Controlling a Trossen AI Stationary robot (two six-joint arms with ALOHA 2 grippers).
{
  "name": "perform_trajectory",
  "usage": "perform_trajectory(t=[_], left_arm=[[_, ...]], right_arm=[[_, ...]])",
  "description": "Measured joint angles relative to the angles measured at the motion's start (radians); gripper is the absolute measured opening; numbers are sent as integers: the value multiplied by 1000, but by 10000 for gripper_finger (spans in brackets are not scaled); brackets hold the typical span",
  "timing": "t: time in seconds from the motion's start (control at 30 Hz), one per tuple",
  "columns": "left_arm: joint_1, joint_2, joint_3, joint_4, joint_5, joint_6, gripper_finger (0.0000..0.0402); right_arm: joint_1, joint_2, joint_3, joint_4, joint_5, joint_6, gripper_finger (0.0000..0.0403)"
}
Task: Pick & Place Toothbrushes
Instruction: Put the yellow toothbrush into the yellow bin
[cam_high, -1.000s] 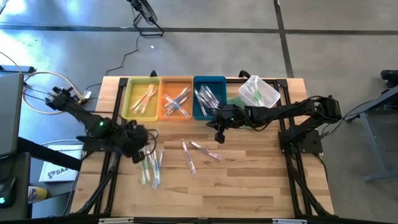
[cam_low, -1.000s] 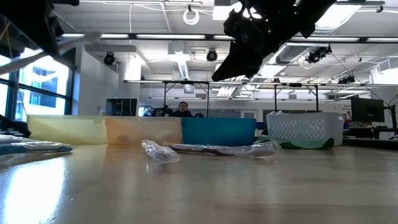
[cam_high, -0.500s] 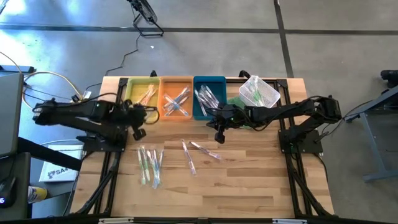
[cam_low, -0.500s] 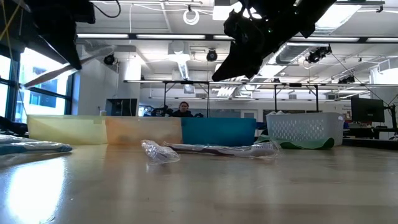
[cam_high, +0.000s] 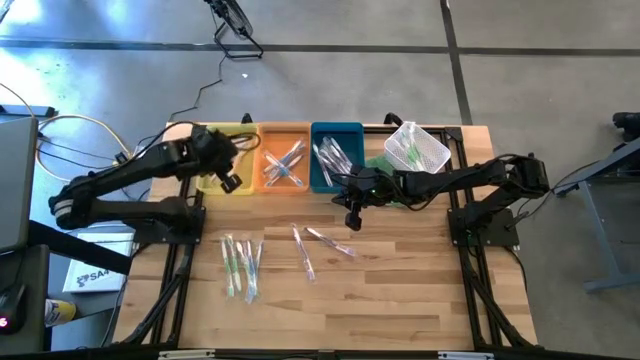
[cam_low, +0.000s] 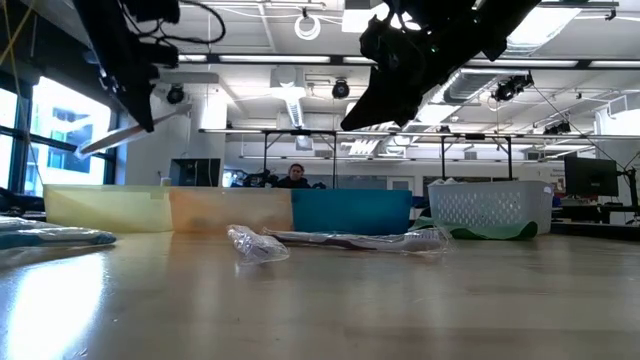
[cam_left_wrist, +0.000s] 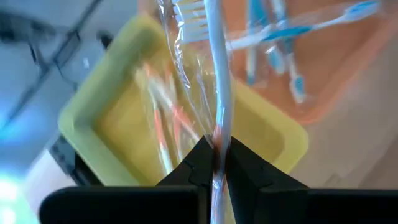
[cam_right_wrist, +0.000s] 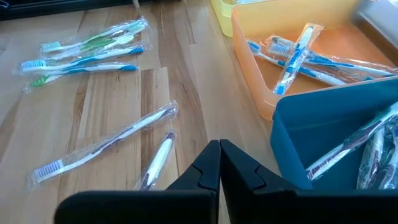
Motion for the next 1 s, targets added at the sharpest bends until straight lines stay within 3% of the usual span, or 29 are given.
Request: perform_trajectory(t=[0.3,0.47,1.0], left_arm=[[252,136,0,125,129,104,22],[340,232,0,207,143,143,22],[468,467,0,215,157,140,22]], right_arm=[[0,0,0,-1,0,-1,2],[0,0,0,-1,0,-2,2],[0,0,0,-1,0,-3,2]])
